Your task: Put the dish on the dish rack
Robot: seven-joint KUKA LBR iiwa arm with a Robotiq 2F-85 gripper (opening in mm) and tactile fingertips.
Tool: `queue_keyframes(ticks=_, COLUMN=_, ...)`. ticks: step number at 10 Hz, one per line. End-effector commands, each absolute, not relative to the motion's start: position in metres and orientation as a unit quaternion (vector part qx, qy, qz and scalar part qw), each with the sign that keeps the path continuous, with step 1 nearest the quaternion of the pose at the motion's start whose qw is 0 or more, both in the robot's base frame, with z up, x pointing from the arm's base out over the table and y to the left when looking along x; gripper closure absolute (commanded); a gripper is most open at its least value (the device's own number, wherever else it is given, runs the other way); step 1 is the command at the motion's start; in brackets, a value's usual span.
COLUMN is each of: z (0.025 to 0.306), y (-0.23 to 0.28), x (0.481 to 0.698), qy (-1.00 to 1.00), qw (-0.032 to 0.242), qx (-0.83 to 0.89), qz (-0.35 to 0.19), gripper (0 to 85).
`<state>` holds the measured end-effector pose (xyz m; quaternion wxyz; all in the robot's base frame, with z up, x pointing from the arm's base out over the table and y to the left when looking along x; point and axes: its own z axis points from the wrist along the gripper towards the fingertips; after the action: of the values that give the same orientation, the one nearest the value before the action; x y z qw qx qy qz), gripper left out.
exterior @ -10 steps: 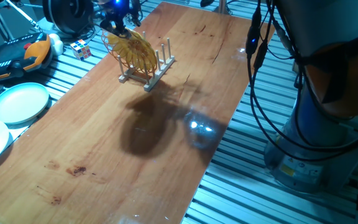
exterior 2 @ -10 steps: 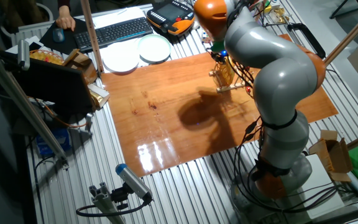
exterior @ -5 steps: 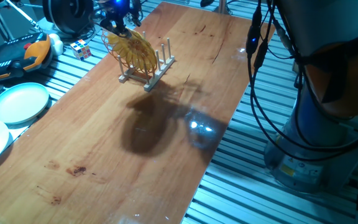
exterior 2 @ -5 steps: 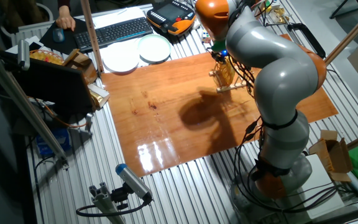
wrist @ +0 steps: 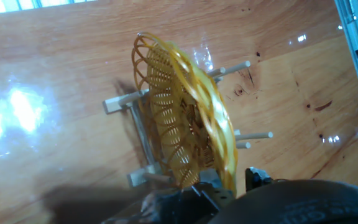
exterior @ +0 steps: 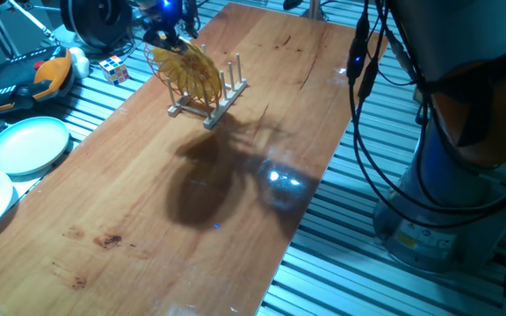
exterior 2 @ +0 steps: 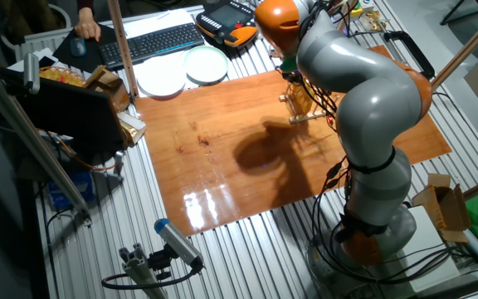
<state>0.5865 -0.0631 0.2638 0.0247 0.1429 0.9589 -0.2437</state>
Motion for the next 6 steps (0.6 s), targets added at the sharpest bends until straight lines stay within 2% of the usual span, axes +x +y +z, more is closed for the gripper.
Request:
queue_keyframes(ticks=1, z=0.2638, y=-0.0629, x=0.5864, qy=0.959, qw=0.021, qx=0.139, qz=-0.246, gripper=67.0)
queue_keyframes(ticks=2, z=0.2641, y=-0.0628, x=0.5861, qy=0.959, qw=0.016, qx=0.135, qz=-0.247, gripper=84.3)
queue_keyframes(ticks=6, z=0.2659, y=-0.0611, x=0.5847, qy=0.956, qw=0.019, qx=0.138, qz=-0.259, gripper=84.3)
